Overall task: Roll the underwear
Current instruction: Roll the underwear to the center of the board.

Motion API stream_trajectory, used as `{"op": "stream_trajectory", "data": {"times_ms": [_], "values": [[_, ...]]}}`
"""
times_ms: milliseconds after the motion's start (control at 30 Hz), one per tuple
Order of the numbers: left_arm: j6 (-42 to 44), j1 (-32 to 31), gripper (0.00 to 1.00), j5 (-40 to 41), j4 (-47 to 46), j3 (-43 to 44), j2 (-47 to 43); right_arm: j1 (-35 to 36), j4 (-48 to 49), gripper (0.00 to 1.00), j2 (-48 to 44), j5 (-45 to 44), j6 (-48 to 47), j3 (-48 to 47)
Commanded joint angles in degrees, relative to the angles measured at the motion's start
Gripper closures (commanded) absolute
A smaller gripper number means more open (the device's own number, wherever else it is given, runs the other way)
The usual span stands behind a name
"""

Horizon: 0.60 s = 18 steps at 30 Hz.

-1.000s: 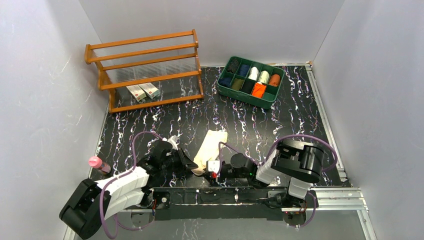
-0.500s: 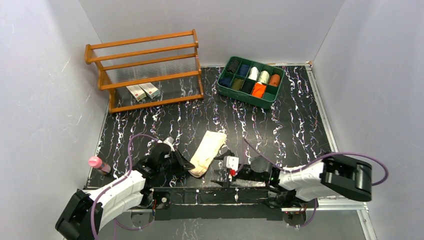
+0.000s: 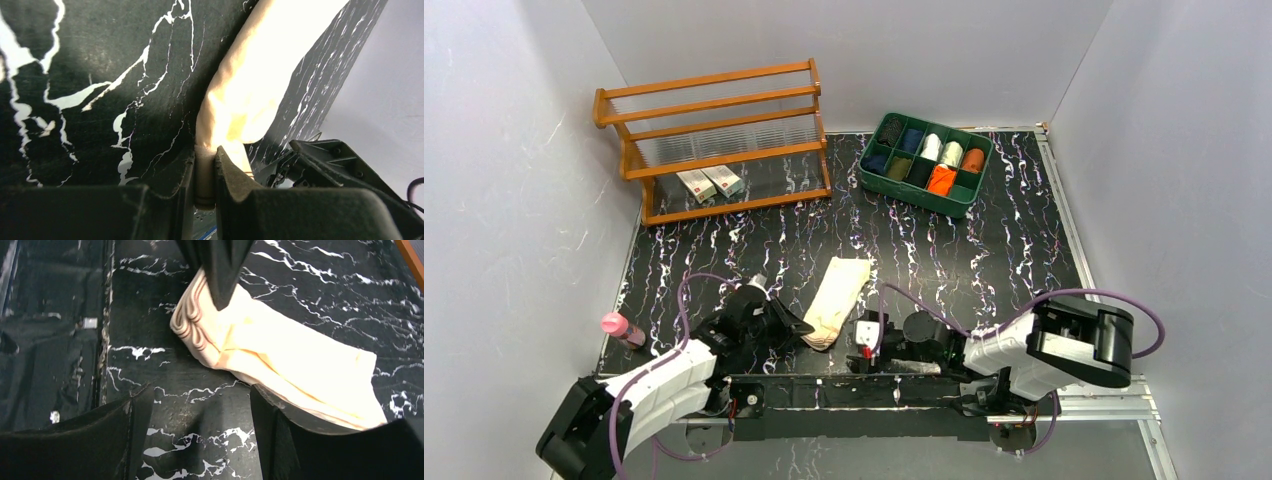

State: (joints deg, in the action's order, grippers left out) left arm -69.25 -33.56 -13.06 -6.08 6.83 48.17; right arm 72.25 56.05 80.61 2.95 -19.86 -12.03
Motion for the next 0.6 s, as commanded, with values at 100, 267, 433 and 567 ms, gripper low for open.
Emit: {"op": "stream_trajectory", "data": {"times_ms": [100, 267, 433, 567], "values": [[8.45, -2.59, 1.0, -8.32, -4.49, 5.65, 12.51, 1.33, 5.58, 0.3, 2.04, 5.64, -15.06, -0.65], [6.58, -6.59, 1.0, -7.21, -10.94, 6.41, 17.64, 2.72, 1.23, 0.31, 1.18, 5.12, -16.77, -1.5], [4.23, -6.94, 1.0, -2.32, -8.77, 5.45, 16.0, 3.61, 0.11, 0.37, 0.57, 3.85, -16.15, -0.57], [3.18, -6.93, 1.0, -0.53, -8.44, 4.8, 14.96, 5.25, 1.63, 0.38, 2.84, 2.35, -15.82, -0.95]]}}
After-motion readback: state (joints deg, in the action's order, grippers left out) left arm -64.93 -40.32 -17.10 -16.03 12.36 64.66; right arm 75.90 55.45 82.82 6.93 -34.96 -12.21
